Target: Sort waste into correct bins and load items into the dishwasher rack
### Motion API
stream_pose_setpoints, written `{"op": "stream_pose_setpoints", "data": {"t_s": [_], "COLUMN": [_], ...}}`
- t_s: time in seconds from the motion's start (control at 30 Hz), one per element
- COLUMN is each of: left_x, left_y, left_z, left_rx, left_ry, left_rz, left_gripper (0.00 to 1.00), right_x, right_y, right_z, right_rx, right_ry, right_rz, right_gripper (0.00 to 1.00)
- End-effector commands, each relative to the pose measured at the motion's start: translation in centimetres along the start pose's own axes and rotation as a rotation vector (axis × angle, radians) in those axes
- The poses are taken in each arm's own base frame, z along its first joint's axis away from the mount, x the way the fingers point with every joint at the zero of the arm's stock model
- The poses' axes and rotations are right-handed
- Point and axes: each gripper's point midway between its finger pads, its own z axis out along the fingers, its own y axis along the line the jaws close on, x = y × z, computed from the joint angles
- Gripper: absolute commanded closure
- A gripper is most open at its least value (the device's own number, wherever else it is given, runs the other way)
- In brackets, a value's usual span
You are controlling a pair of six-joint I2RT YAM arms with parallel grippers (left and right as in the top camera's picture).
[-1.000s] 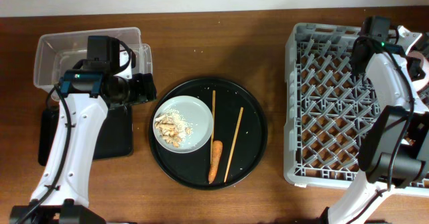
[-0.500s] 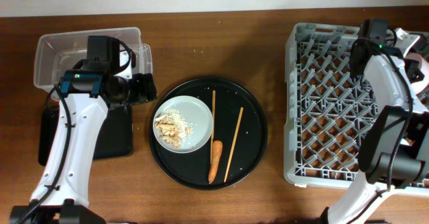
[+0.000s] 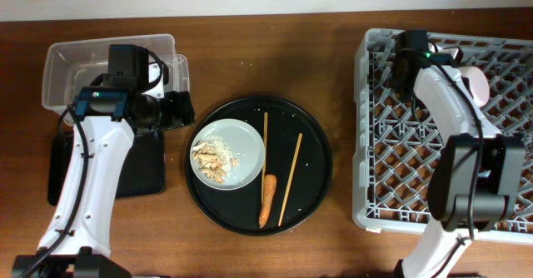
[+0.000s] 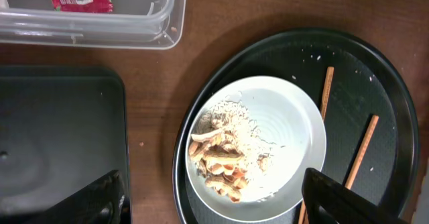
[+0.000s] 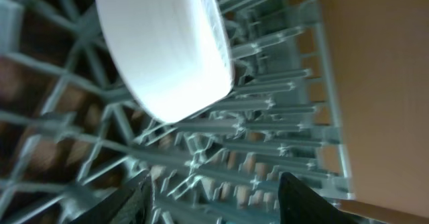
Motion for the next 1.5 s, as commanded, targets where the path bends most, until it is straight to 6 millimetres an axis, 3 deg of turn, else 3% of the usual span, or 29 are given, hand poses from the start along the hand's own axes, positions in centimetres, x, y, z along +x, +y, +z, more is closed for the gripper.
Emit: {"op": "stream_pose_setpoints", "data": {"t_s": [0.0,0.03,0.1,0.13,0.2,0.3,0.4,0.53,0.67,0.8,0.97,1.1,1.23,1.3,1.37,1.47], "left_x": [-0.2,-0.3,0.0,0.2,0.4,0.5,0.5,0.7,0.8,0.9,0.9,0.9,0.9,0.9,0.9,0.9], "left_y": [-0.1,0.0,0.1,0.1,0.2,0.2,0.2,0.2,0.2,0.3,0.3,0.3,0.3,0.3,0.3,0.3], "left_z": [-0.8,-0.8,-0.8,-0.8,-0.8,-0.8,-0.8,-0.8,-0.8,-0.8,-0.8,-0.8,-0.8,-0.8,-0.8,-0.8], "left_rx": [0.004,-0.003,-0.005,-0.007,-0.009,-0.01,-0.01,-0.011,-0.011,-0.012,-0.012,-0.012,-0.012,-0.012,-0.012,-0.012], "left_ry": [-0.025,-0.026,-0.015,-0.009,0.002,0.006,0.006,0.013,0.018,0.021,0.021,0.021,0.021,0.021,0.021,0.02], "left_rz": [0.011,0.01,0.009,0.008,0.007,0.006,0.006,0.005,0.004,0.004,0.004,0.004,0.004,0.004,0.004,0.004], "left_gripper": [0.13,0.08,0.08,0.08,0.08,0.08,0.08,0.08,0.08,0.08,0.08,0.08,0.08,0.07,0.08,0.08], "right_x": [-0.6,-0.6,0.1,0.8,3.8,7.6,12.0,18.1,20.4,22.3,22.2,24.3,24.4,24.3,23.0,18.9], "right_y": [-0.3,-0.2,1.6,2.5,4.9,7.9,12.1,18.3,22.3,24.5,25.3,26.1,26.1,26.2,26.2,25.0], "right_z": [-5.5,-7.3,-13.6,-15.7,-19.8,-23.2,-26.5,-26.3,-23.5,-21.0,-20.8,-19.7,-19.7,-20.1,-21.8,-26.1], "right_rx": [-0.312,-0.418,-0.799,-0.922,-1.098,-1.126,-1.121,-1.022,-0.879,-0.809,-0.82,-0.842,-0.844,-0.862,-0.916,-1.035], "right_ry": [-0.047,-0.063,-0.089,-0.077,0.0,0.091,0.197,0.292,0.333,0.404,0.396,0.444,0.45,0.461,0.441,0.342], "right_rz": [0.112,0.116,0.089,0.072,-0.03,-0.141,-0.181,-0.23,-0.23,-0.257,-0.252,-0.237,-0.238,-0.234,-0.217,-0.164], "right_gripper": [0.32,0.3,0.26,0.26,0.26,0.26,0.26,0.26,0.26,0.26,0.54,0.69,0.91,0.96,0.96,0.96]}}
